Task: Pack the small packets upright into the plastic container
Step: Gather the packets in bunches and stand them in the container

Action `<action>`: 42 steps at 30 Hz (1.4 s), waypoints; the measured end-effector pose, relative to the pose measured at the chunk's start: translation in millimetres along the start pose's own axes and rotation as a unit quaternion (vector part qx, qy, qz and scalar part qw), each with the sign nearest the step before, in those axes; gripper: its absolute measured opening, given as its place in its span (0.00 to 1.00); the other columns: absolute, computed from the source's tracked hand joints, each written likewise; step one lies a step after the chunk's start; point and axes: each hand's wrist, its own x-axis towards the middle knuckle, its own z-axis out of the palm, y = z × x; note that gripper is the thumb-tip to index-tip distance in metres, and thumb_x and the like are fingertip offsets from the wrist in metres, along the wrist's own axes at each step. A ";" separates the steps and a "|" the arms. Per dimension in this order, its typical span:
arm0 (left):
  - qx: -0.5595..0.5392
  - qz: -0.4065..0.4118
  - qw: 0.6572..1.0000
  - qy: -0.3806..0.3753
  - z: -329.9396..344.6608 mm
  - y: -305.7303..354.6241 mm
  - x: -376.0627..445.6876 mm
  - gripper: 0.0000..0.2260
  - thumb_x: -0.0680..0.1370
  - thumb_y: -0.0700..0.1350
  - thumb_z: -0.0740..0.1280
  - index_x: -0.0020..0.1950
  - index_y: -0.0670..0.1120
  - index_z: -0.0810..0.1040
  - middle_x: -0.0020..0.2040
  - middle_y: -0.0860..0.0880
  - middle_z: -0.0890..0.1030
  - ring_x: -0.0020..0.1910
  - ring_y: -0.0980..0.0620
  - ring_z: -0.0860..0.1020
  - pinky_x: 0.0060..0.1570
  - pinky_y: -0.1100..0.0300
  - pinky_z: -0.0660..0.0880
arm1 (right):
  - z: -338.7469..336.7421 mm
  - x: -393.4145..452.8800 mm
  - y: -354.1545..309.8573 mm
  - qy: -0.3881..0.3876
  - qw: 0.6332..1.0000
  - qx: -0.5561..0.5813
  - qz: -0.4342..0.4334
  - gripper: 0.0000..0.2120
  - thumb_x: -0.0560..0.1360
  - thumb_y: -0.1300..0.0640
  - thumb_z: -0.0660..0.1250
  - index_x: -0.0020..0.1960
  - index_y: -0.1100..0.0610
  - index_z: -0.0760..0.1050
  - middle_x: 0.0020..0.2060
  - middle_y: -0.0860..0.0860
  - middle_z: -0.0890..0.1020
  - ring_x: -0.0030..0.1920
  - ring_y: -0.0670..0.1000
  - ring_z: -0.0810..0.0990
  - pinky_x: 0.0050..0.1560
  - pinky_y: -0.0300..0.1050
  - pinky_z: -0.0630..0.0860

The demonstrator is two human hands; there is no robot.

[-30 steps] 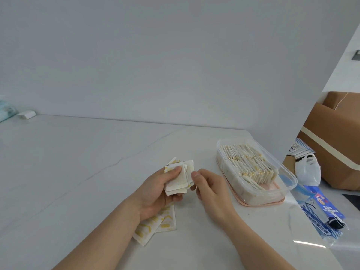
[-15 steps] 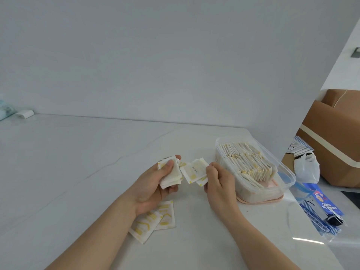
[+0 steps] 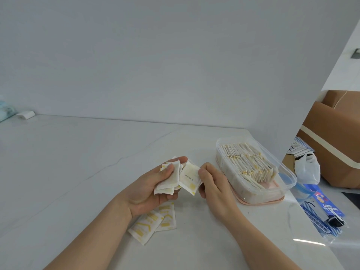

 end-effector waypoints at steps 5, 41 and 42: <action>0.004 -0.015 0.994 0.112 2.5 -2.9 6.7 0.16 0.82 0.49 0.65 0.69 0.48 0.79 0.48 0.48 0.81 0.39 0.52 0.77 0.38 0.59 0.77 | -1.9 3.2 -3.3 0.051 0.997 0.058 0.031 0.15 0.78 0.49 0.58 0.35 0.53 0.63 0.32 0.52 0.65 0.35 0.53 0.64 0.36 0.52 0.62; 0.132 -0.017 0.975 0.176 26.7 -12.1 6.9 0.14 0.82 0.49 0.68 0.67 0.48 0.77 0.52 0.42 0.87 0.45 0.45 0.86 0.45 0.52 0.81 | 4.8 -6.3 -2.1 -0.046 0.882 -0.390 -0.261 0.48 0.65 0.38 0.75 0.80 0.52 0.61 0.72 0.43 0.69 0.72 0.46 0.68 0.70 0.42 0.66; 0.166 -0.011 0.971 0.175 28.6 -13.5 6.6 0.13 0.82 0.49 0.70 0.66 0.50 0.77 0.53 0.43 0.87 0.47 0.45 0.86 0.46 0.52 0.82 | 7.4 -6.5 -1.4 -0.061 0.873 -0.403 -0.267 0.51 0.65 0.38 0.74 0.81 0.53 0.59 0.73 0.43 0.68 0.73 0.46 0.67 0.71 0.44 0.65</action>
